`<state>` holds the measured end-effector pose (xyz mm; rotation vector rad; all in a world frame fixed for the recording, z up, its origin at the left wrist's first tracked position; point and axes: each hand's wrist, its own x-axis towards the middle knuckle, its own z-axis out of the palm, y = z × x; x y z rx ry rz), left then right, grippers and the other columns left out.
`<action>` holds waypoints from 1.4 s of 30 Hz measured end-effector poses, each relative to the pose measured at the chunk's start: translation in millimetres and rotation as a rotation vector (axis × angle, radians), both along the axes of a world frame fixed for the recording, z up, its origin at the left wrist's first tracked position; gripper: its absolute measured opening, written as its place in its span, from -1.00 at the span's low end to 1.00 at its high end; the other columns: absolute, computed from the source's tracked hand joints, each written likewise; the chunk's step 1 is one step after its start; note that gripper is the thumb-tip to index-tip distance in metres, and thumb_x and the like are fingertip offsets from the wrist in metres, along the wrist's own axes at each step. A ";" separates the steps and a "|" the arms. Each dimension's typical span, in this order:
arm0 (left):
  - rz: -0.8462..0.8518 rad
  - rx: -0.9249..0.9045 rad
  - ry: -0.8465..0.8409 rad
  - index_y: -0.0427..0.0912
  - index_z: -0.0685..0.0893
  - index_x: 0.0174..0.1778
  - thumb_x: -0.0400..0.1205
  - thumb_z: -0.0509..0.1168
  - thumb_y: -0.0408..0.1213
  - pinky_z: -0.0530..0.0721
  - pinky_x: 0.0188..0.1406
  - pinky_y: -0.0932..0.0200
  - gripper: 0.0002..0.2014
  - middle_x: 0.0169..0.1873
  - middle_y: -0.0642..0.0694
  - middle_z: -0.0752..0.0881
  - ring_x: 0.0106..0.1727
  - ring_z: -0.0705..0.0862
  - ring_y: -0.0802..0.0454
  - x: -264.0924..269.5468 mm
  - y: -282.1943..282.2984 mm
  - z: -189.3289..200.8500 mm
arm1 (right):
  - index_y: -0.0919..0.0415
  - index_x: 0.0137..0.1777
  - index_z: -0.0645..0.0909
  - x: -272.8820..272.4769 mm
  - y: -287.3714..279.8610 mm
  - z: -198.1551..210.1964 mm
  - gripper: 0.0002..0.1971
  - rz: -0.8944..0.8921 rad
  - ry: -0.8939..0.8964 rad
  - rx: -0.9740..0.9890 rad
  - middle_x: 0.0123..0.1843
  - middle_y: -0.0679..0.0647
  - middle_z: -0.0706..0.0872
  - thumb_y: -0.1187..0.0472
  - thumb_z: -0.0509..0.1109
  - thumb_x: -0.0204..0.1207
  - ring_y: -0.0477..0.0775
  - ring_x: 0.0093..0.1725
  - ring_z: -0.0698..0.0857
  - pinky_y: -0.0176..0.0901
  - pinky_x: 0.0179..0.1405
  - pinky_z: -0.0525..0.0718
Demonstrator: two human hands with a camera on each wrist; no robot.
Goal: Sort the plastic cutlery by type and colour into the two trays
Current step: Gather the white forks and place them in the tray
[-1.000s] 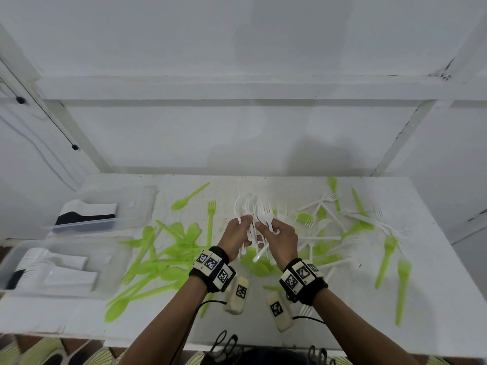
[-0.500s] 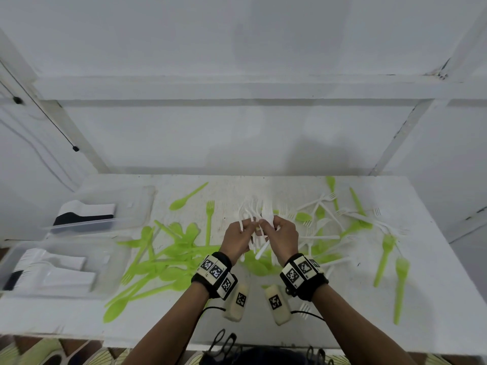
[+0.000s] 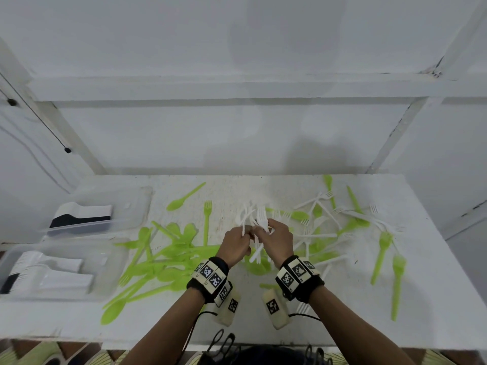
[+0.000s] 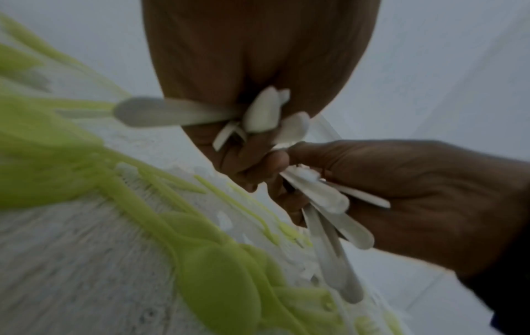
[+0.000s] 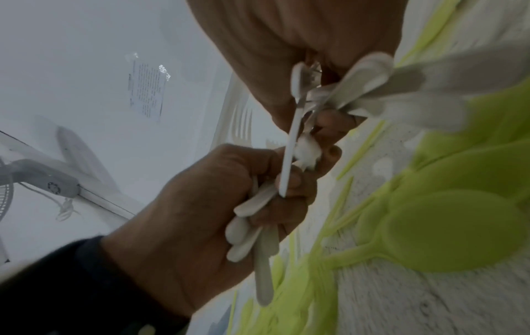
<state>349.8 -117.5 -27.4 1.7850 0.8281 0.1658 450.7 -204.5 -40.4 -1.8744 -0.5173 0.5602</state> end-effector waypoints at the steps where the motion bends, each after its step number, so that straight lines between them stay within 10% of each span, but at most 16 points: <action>1: 0.043 -0.027 -0.036 -0.21 0.73 0.04 0.75 0.04 -0.45 0.55 -0.46 0.27 -0.68 -0.13 -0.19 0.81 -0.51 0.65 0.08 -1.6 0.7 -1.4 | 0.25 -0.33 0.66 1.4 0.4 0.4 -0.74 -0.022 0.015 -0.010 -0.44 0.06 0.63 0.09 0.51 0.50 0.06 -0.40 0.60 0.00 -0.29 0.54; 10: 0.100 -0.141 -0.200 -0.17 0.52 0.02 0.85 0.00 -0.40 0.48 -0.53 0.18 -0.79 0.14 -0.29 0.77 -0.12 0.87 -0.19 -1.9 9.0 -0.5 | 0.25 -0.33 0.59 2.8 3.4 5.0 -0.73 -0.169 0.039 0.058 -0.44 0.06 0.63 0.15 0.48 0.53 -0.09 -0.41 0.56 -0.18 -0.27 0.51; 18: 0.106 -0.207 -0.275 -0.18 0.48 -0.05 0.72 0.02 -0.61 0.77 0.25 -0.09 -0.75 0.26 -0.23 0.75 0.20 0.82 -0.14 3.4 0.7 1.3 | 0.16 -0.29 0.58 -1.1 7.0 -1.3 -0.77 -0.165 -0.015 0.067 -0.42 -0.06 0.60 0.16 0.43 0.58 -0.10 -0.38 0.56 -0.16 -0.25 0.54; 24: 0.036 -0.125 -0.290 -0.21 0.55 -0.05 0.68 0.06 -0.62 0.77 0.21 0.06 -0.75 0.15 -0.04 0.74 0.26 0.69 0.15 -0.9 0.1 -0.1 | 0.25 -0.09 0.60 0.6 6.3 -1.8 -0.80 -0.159 0.040 0.074 -0.22 0.15 0.70 0.10 0.41 0.61 0.03 -0.22 0.65 0.00 -0.10 0.60; 26: -0.044 -0.041 -0.286 -0.21 0.58 0.02 0.64 0.06 -0.65 0.69 -0.02 0.14 -0.70 -0.12 0.04 0.74 -0.05 0.71 0.12 -3.4 -2.8 1.2 | 0.27 0.05 0.60 1.2 8.2 -0.5 -0.75 -0.125 0.061 0.048 -0.12 0.11 0.69 0.05 0.41 0.64 0.06 -0.07 0.67 -0.01 0.01 0.60; 32: -0.077 -0.028 -0.289 -0.14 0.65 0.11 0.69 0.10 -0.64 0.59 0.26 0.37 -0.65 0.05 0.04 0.77 0.23 0.72 0.11 -5.8 -2.5 16.1 | 0.07 0.00 0.52 3.2 9.8 -22.3 -0.35 -0.109 0.231 0.106 0.06 -0.09 0.70 -0.50 0.52 0.29 -0.02 0.07 0.68 0.13 0.22 0.68; 37: 0.005 -0.110 -0.266 -0.19 0.70 0.25 0.74 0.14 -0.53 0.63 0.12 0.43 -0.70 0.08 0.04 0.81 0.17 0.78 0.19 -6.6 -0.9 13.1 | 0.14 0.16 0.69 -8.6 4.9 8.3 -0.69 -0.053 0.385 0.226 0.07 0.08 0.86 -0.02 0.56 0.55 0.08 0.10 0.84 0.17 0.20 0.79; 42: 0.106 -0.220 -0.336 -0.28 0.70 0.21 0.75 0.20 -0.46 0.73 0.29 0.06 -0.79 0.14 -0.19 0.82 0.25 0.78 -0.04 -4.7 6.1 2.0 | 0.26 0.25 0.64 -6.4 6.7 13.9 -0.72 0.012 0.353 0.138 0.18 0.25 0.80 0.09 0.47 0.67 0.18 0.15 0.81 0.23 0.15 0.76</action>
